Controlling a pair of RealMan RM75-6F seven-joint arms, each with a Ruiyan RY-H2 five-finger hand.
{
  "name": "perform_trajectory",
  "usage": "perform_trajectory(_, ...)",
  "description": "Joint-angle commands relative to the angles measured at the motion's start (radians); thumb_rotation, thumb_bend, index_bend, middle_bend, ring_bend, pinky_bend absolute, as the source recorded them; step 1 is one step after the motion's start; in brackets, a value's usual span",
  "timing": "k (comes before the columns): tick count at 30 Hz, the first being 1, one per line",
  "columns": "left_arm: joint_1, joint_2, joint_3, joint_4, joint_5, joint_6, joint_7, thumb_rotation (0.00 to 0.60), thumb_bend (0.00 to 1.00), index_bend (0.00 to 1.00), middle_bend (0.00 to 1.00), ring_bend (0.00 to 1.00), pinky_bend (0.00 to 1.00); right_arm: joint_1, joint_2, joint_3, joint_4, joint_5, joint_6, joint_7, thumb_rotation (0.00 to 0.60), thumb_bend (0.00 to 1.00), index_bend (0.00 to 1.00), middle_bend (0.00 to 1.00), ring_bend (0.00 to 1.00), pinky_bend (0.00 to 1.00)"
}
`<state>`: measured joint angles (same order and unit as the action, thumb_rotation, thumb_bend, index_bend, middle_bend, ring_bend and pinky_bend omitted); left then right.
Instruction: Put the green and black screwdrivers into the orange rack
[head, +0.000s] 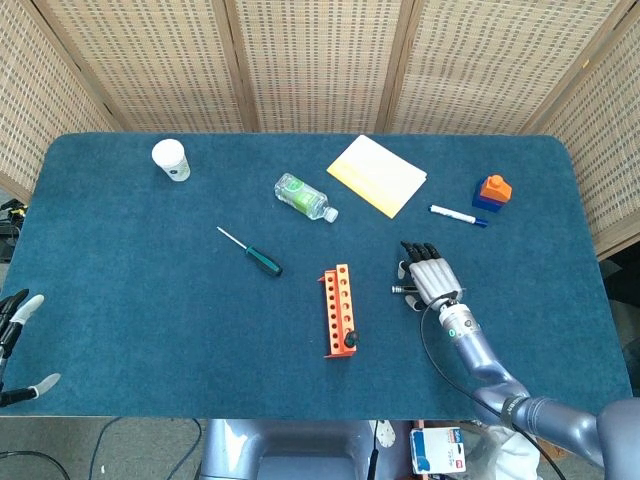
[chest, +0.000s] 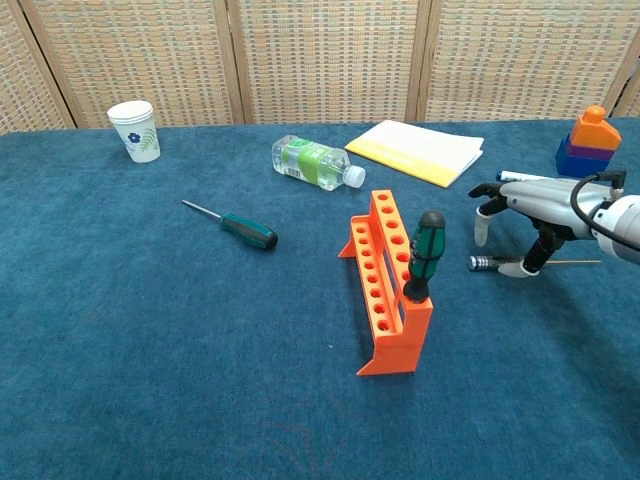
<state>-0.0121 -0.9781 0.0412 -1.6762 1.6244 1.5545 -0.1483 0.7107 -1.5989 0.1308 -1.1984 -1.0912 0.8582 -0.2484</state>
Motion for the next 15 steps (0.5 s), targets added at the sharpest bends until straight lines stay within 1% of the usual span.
perform_trajectory(1,0.0,0.0,0.0,0.0,0.0,0.0,-0.001,0.6,0.0,0.0,0.0,0.0,0.0,0.0,-0.006,-0.002,0.0,-0.008,0.004,-0.002,0.6,0.27,0.39,0.0,0.0,0.0)
perform_trajectory(15,-0.002,0.003,-0.001,0.002,-0.004,-0.003,-0.013,0.6,0.0,0.0,0.0,0.0,0.0,0.001,-0.057,0.001,0.06,-0.03,0.012,-0.018,0.6,0.27,0.42,0.0,0.0,0.0)
